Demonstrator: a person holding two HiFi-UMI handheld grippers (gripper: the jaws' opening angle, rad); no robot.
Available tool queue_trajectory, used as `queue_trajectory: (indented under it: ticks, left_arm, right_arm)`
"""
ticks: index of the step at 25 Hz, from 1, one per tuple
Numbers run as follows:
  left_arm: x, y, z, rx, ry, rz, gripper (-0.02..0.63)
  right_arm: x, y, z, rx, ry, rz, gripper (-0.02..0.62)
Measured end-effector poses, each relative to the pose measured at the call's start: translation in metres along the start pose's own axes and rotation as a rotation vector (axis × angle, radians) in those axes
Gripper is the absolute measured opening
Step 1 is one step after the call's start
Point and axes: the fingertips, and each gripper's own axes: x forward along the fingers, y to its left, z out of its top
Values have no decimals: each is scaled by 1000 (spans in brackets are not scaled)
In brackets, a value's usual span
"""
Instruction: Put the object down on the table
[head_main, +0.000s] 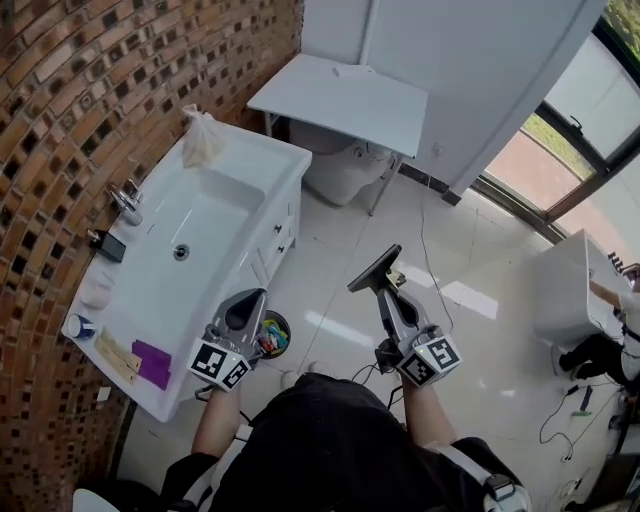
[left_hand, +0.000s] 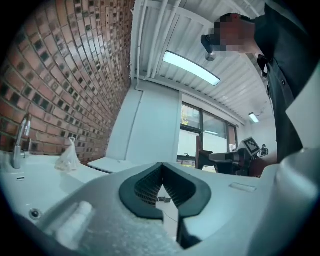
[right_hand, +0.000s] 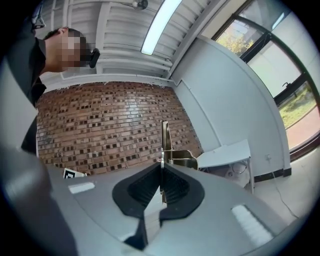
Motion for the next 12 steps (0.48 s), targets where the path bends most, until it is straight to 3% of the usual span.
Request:
queue_trajectory:
  ticks: [12]
  left_arm:
    - [55,-61,-16,-21,45,-227,-2]
  right_arm:
    - [-83,-33,22,-26,-58,-222,8]
